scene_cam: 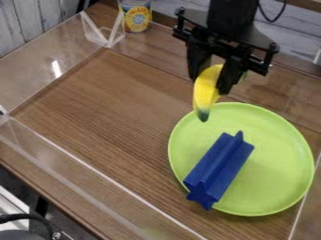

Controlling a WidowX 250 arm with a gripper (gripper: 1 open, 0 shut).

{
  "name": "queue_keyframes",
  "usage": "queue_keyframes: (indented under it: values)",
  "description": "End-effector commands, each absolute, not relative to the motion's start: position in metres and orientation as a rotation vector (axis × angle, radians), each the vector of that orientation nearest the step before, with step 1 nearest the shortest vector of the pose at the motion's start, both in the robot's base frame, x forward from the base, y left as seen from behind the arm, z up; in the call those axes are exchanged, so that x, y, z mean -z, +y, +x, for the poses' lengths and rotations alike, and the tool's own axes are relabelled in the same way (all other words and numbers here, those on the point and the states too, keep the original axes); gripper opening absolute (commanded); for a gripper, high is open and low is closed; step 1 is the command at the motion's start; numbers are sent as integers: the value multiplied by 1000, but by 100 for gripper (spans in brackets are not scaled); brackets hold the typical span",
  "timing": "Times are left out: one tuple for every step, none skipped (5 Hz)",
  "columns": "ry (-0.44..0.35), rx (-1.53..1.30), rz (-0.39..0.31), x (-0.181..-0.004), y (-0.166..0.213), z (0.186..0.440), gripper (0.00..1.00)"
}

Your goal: Put the banana in the green plate

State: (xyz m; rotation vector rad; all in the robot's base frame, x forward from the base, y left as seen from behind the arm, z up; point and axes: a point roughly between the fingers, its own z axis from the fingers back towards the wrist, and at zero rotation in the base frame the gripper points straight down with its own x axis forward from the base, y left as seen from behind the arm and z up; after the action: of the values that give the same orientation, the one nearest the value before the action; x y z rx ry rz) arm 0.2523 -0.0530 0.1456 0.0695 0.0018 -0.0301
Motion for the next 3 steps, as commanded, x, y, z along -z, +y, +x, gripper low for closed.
queue_keyframes:
  values:
    - [-57,37,60,-160,-54,251,0]
    - [-60,37,58,-160,-55,250,0]
    - [-64,35,58,-161,-55,249,0]
